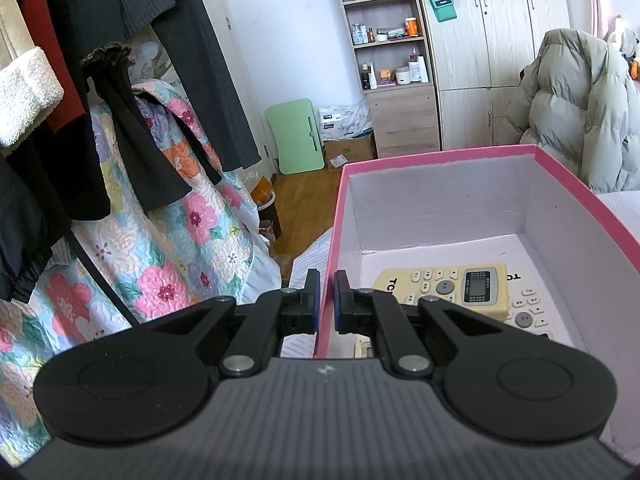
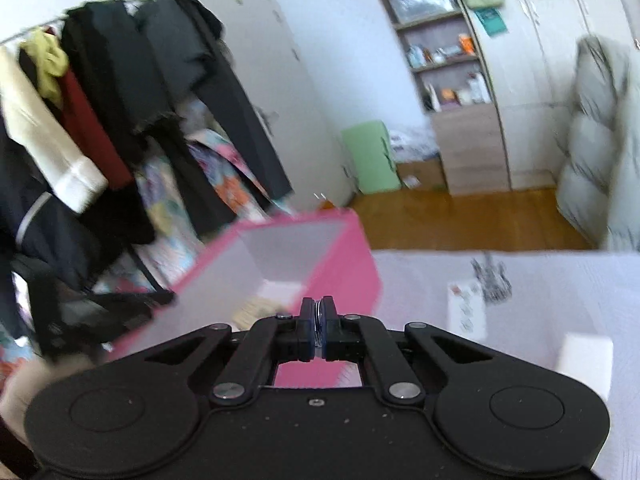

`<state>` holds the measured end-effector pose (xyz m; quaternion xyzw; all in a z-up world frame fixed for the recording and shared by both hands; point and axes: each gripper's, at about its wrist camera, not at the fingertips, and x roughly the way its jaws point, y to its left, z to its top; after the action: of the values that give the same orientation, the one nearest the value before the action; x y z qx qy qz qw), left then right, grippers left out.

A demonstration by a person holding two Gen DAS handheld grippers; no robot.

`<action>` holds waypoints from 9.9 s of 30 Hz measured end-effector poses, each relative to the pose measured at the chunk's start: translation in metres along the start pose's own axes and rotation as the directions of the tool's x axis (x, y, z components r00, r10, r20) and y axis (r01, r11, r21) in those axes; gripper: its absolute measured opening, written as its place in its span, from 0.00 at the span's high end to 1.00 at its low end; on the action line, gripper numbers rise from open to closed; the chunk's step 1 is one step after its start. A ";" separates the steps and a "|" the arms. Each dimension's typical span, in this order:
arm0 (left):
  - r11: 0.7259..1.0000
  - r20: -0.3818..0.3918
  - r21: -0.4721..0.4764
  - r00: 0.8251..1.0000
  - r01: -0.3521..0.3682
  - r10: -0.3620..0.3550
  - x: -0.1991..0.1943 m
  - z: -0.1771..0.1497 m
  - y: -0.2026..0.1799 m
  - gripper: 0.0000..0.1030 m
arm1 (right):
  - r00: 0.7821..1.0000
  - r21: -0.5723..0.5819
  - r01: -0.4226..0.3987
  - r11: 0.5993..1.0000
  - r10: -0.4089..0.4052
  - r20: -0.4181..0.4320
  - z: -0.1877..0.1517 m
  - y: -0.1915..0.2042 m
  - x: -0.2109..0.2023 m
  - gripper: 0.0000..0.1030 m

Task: Organize rigid objects
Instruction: 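Grasp a set of silver keys with the right gripper and drop them into the box, then grasp the second set of silver keys with the right gripper, then carry the keys into the pink box and open the right gripper, then grasp the white remote with red button with the right gripper, then carry the white remote into the pink box and release it, then grasp the last white square charger with the right gripper, then carry the white charger into the pink box and open the right gripper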

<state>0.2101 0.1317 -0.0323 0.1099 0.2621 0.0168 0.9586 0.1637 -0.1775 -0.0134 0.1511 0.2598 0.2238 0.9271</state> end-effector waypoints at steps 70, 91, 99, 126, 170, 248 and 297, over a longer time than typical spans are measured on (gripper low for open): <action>1.000 -0.004 0.000 1.000 -0.016 0.016 0.000 0.001 -0.007 0.94 | 0.957 -0.100 0.218 0.971 -0.233 -0.174 -0.031 -0.084 0.059 0.94; 1.000 0.000 0.000 1.000 -0.009 0.009 0.002 0.006 -0.005 0.94 | 0.997 -0.101 -0.074 0.992 0.074 -0.003 0.024 0.003 0.008 0.94; 1.000 0.003 0.026 1.000 -0.003 0.003 0.000 0.003 -0.007 0.94 | 0.978 -0.130 -0.204 0.970 0.196 -0.069 0.053 0.059 0.030 0.94; 0.998 0.025 0.059 1.000 -0.019 0.018 -0.003 -0.002 -0.013 0.96 | 0.953 -0.085 -0.031 0.996 0.004 -0.304 0.038 0.081 0.161 0.75; 0.999 0.014 0.038 1.000 0.001 -0.002 0.001 -0.003 -0.006 0.94 | 0.858 -0.125 0.348 0.929 -0.369 -0.358 0.005 -0.093 0.134 0.44; 0.999 0.022 -0.005 0.999 0.042 -0.042 -0.001 -0.002 0.000 0.93 | 0.952 -0.061 0.245 0.968 -0.252 -0.176 0.017 -0.027 0.005 0.46; 0.999 0.017 -0.011 0.999 0.046 -0.046 0.001 0.001 0.005 0.93 | 0.974 -0.126 0.220 0.967 -0.224 -0.018 0.012 -0.010 0.016 0.41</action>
<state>0.2114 0.1360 -0.0304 0.0984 0.2563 -0.0045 0.9616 0.1857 -0.1799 -0.0138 0.0600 0.2757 0.1364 0.9496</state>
